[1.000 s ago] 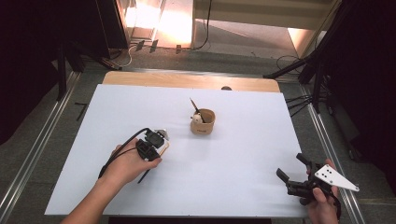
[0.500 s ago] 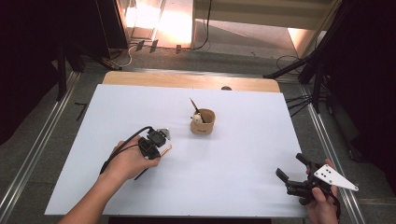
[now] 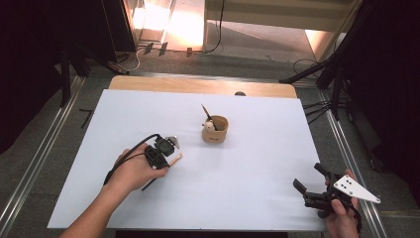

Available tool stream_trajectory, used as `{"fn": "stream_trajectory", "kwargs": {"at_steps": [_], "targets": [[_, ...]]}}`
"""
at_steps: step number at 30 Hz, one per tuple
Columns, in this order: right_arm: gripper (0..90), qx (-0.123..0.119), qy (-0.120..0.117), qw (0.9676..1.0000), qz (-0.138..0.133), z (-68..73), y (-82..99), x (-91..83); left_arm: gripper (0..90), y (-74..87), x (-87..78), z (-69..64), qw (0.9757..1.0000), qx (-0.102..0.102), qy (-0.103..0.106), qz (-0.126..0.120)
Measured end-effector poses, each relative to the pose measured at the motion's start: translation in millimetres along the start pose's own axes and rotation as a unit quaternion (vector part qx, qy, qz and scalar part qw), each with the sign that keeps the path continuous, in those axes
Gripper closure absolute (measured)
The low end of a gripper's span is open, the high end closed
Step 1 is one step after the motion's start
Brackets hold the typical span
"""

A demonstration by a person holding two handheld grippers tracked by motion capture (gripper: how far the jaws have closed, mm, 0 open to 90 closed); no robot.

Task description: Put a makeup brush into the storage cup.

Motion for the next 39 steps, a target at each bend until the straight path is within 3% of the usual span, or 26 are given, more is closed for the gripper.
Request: {"fn": "stream_trajectory", "kwargs": {"at_steps": [9, 16, 21, 30, 39], "targets": [[0.0, 0.000, 0.000, 1.0000, 0.001, 0.0, 0.2, 0.7, 85.5, 1.8, -12.6, 5.3, 0.9994, -0.005, 0.002, -0.034], [0.0, -0.001, -0.001, 1.0000, 0.000, 0.3, 0.1, 0.7, 85.5, 0.4, -24.6, 8.0, 0.9967, -0.019, 0.005, -0.079], [0.0, -0.001, 0.000, 1.0000, 0.000, 0.2, 0.1, 0.5, 85.5, 0.0, -30.9, 9.3, 0.9950, -0.015, 0.006, -0.099], [0.0, -0.001, 0.000, 1.0000, 0.000, 0.1, 0.2, 0.6, 85.5, -0.9, -40.3, 11.4, 0.9880, -0.030, 0.017, -0.150], [0.0, -0.001, 0.001, 1.0000, 0.000, 0.1, 0.2, 0.5, 85.5, -1.0, -51.5, 16.2, 0.9757, -0.046, 0.016, -0.214]]}}
Point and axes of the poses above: each handheld gripper's, and its own axes: x roughly forward along the jaws, y roughly out of its underside, z roughly to its left, the point moved 5 cm from there along x, roughly forward along the jaws, and after that the axes turned 9 degrees about x, right-handed, at the moved point
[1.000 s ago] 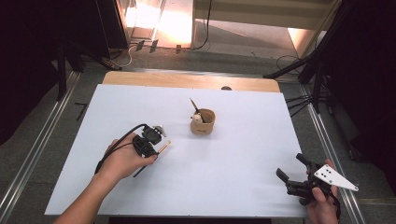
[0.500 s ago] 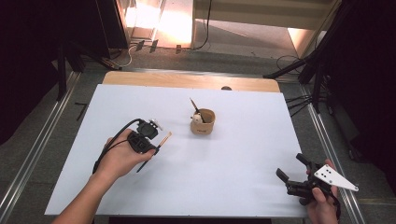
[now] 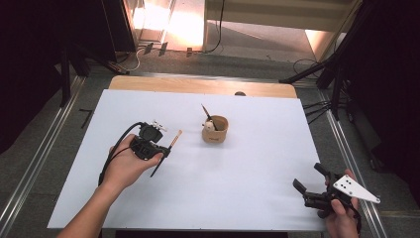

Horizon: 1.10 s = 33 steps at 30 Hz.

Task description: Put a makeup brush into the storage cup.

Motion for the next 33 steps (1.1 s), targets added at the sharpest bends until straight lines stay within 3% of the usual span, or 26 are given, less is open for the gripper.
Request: {"fn": "stream_trajectory", "kwargs": {"at_steps": [5, 11, 17, 33], "targets": [[0.0, 0.000, 0.000, 1.0000, 0.000, 0.2, -0.1, 0.1, 85.5, -2.5, -4.1, 0.8, 0.9997, -0.002, 0.002, -0.023], [0.0, 0.000, 0.000, 1.0000, 0.000, 0.1, -0.1, -0.1, 85.5, -7.8, -10.1, 1.4, 0.9977, -0.010, -0.001, -0.067], [0.0, 0.001, 0.000, 1.0000, 0.001, 0.0, 0.3, -0.2, 85.5, -14.1, -17.4, -1.6, 0.9943, -0.011, 0.000, -0.106], [0.0, 0.000, -0.001, 1.0000, 0.000, 0.1, 0.0, -0.3, 85.5, -26.4, -24.1, -6.6, 0.9854, -0.011, -0.005, -0.170]]}}
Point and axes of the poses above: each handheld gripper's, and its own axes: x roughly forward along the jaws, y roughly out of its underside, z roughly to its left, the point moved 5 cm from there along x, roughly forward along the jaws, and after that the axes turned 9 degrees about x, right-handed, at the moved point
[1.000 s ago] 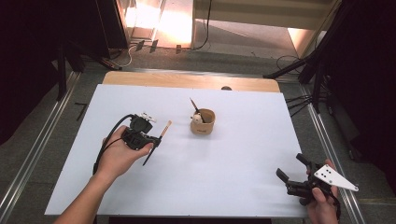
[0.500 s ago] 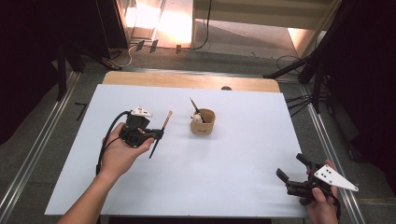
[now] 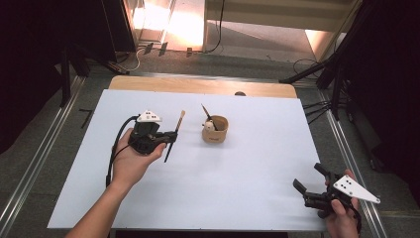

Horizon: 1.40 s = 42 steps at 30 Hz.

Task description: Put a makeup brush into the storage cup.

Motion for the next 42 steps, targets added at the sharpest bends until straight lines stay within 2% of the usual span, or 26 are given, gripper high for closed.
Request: {"fn": "stream_trajectory", "kwargs": {"at_steps": [8, 18, 28, 35, 42], "targets": [[0.0, 0.000, 0.001, 1.0000, 0.001, -0.1, 0.3, 0.0, 85.5, -6.3, -2.0, -1.6, 0.9991, 0.000, -0.005, -0.041], [0.0, 0.002, -0.001, 1.0000, 0.002, 0.5, 0.9, 0.7, 85.4, -13.3, -4.1, -2.1, 0.9962, -0.002, -0.006, -0.087], [0.0, 0.002, -0.002, 1.0000, 0.002, 0.9, 0.9, 1.0, 85.4, -21.2, -4.3, -1.6, 0.9915, -0.008, -0.003, -0.130], [0.0, -0.001, -0.002, 1.0000, 0.003, 0.7, 1.3, 1.4, 85.4, -27.1, -4.3, -3.6, 0.9885, -0.001, -0.001, -0.151], [0.0, -0.001, -0.003, 1.0000, 0.003, 0.3, 1.5, 1.6, 85.4, -32.9, -4.8, -3.4, 0.9855, -0.004, 0.003, -0.170]]}}
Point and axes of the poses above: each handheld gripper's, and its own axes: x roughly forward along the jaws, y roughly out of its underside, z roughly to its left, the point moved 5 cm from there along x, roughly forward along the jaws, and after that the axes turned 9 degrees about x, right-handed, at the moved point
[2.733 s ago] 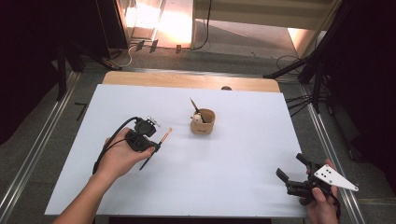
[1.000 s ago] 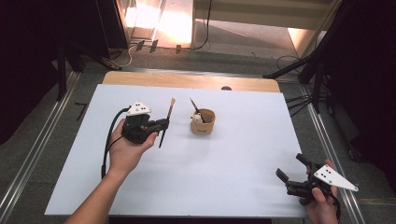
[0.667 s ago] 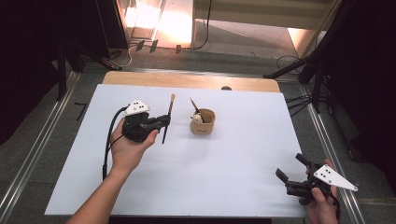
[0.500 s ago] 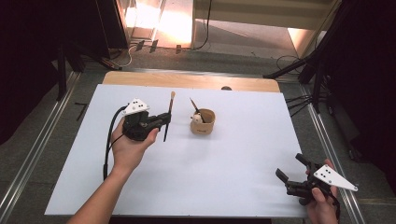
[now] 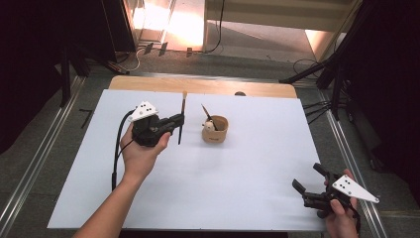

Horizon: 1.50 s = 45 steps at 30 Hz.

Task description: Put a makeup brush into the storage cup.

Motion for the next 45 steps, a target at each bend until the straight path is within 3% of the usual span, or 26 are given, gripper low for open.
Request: {"fn": "stream_trajectory", "kwargs": {"at_steps": [17, 45], "targets": [[0.0, -0.001, -0.001, 1.0000, 0.001, 0.0, 0.5, 0.3, 85.4, -10.7, 7.4, -2.4, 0.9992, -0.005, 0.011, -0.038], [0.0, -0.001, -0.001, 1.0000, 0.003, 0.3, 0.9, 0.7, 85.3, -29.1, 27.1, -2.2, 0.9965, -0.013, 0.002, -0.083]]}}
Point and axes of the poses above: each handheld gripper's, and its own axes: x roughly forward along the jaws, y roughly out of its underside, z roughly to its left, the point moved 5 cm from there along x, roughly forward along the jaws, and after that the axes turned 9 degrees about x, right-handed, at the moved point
